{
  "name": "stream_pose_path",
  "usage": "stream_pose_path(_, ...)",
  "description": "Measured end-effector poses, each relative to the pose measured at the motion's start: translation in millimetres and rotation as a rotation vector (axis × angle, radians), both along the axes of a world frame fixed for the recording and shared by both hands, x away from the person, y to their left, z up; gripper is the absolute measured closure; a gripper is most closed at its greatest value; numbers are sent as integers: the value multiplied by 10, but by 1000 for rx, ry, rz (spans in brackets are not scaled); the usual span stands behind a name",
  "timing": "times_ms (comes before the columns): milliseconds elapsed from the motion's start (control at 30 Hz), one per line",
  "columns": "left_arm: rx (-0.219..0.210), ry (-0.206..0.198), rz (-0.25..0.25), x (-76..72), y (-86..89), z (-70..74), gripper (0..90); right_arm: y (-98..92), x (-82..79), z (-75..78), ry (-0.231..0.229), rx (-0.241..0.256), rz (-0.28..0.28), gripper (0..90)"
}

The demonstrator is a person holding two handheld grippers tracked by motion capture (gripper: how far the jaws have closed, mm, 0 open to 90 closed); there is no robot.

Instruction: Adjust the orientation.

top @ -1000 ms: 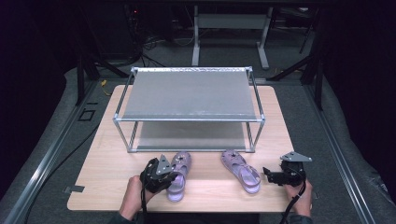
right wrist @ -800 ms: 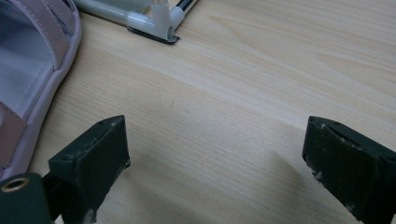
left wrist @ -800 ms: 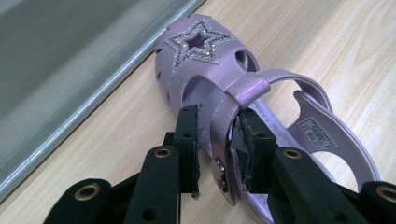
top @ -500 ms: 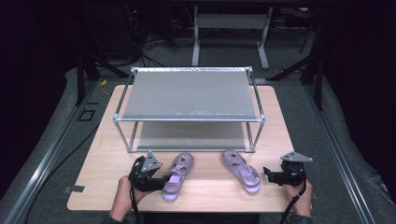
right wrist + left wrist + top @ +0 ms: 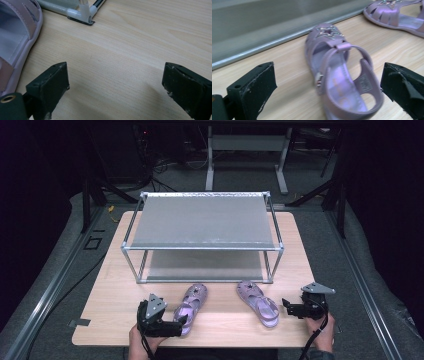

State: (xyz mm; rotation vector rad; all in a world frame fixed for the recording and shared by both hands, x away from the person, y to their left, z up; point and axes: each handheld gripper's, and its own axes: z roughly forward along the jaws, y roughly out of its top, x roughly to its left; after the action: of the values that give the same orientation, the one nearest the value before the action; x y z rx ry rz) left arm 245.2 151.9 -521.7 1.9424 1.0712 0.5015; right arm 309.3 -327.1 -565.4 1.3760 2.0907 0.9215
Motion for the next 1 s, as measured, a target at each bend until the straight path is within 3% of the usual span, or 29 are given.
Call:
stream_pose_path(133, 28, 1, -34, -38, -157, -63, 0, 2, 4, -9, -13, 8, -1, 65)
stream_pose_path(267, 63, 27, -48, -10, -266, -177, 4, 6, 4, -10, -10, 11, -6, 64)
stream_pose_path(367, 81, 43, -49, 8, -290, -249, 136, 6, 2, -5, -2, 4, -3, 65)
stream_pose_path(467, 98, 43, -55, 18, -259, -278, 181, 6, 2, -6, -3, 7, -4, 65)
stream_pose_path(533, 84, 39, -67, 27, -220, -285, 230, -2, 1, -1, -3, 2, 0, 65)
stream_pose_path(633, 94, 31, -112, 54, -145, -277, 278, -2, 1, -1, -4, 2, 0, 65)
stream_pose_path(800, 105, 52, -151, 115, -77, -256, 261, 6, 2, -6, -5, 6, -4, 65)
stream_pose_path(900, 96, 54, -115, 98, -81, -267, 177, 6, 8, -17, -16, 22, 3, 65)
stream_pose_path(1000, 95, 60, -92, 66, -120, -317, 151, 0, 1, 0, -1, -1, -2, 65)
